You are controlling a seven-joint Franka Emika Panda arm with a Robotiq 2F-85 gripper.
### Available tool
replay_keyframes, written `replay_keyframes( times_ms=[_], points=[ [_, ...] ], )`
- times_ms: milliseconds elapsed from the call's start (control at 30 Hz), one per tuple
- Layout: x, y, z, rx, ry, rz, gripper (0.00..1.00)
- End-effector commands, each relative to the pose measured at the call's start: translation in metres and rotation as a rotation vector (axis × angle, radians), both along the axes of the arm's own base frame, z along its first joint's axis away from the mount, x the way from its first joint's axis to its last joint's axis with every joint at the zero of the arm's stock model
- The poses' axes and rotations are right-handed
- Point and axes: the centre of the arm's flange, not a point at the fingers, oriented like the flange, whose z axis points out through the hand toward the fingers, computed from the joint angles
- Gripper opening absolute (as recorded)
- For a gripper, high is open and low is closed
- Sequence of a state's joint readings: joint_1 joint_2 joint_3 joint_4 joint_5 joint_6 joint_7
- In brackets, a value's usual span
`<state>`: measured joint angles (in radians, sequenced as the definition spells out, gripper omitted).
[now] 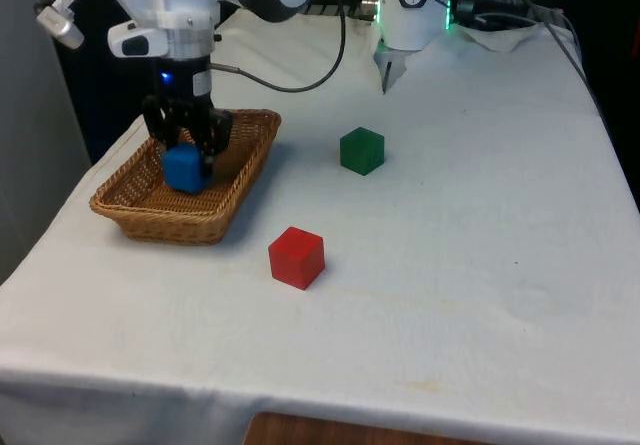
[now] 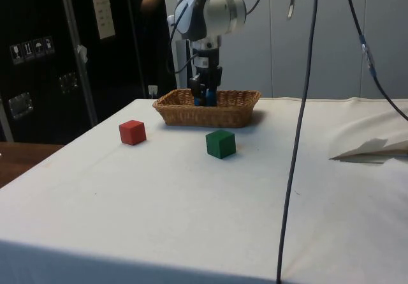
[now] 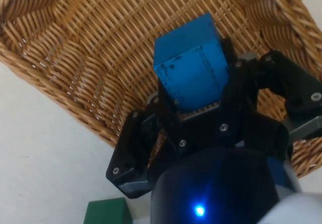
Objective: Pick up the blue cube and place it into the basket.
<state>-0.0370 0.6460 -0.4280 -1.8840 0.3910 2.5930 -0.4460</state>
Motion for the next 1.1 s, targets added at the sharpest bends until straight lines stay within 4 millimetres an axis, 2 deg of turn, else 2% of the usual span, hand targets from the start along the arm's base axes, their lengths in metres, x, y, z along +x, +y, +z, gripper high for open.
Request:
replay_keyframes(
  times_ms=[0,67,133,167,200,367,400,600,700,733,800,1067],
  points=[
    [0.001,0.001,-0.003,0.002,-0.007,-0.001,0.00],
    [0.001,0.001,-0.003,0.001,-0.006,-0.004,0.08],
    [0.000,0.002,-0.003,0.001,0.005,-0.001,0.26],
    [0.001,0.002,-0.005,0.001,-0.003,-0.005,0.26],
    [0.002,0.003,-0.005,0.002,-0.002,-0.006,0.45],
    [0.001,0.003,-0.006,0.001,0.000,-0.008,0.94],
    [0.000,0.002,-0.005,0.002,0.007,-0.005,0.99],
    [0.001,0.003,-0.006,0.001,0.002,-0.008,1.00],
    [0.002,0.002,0.001,0.001,-0.002,-0.008,1.00],
    [0.002,0.002,-0.003,0.000,0.004,-0.005,1.00],
    [0.003,0.002,0.008,0.000,-0.009,-0.008,1.00],
    [0.007,0.003,0.025,0.005,-0.026,-0.008,1.00]
  ],
)
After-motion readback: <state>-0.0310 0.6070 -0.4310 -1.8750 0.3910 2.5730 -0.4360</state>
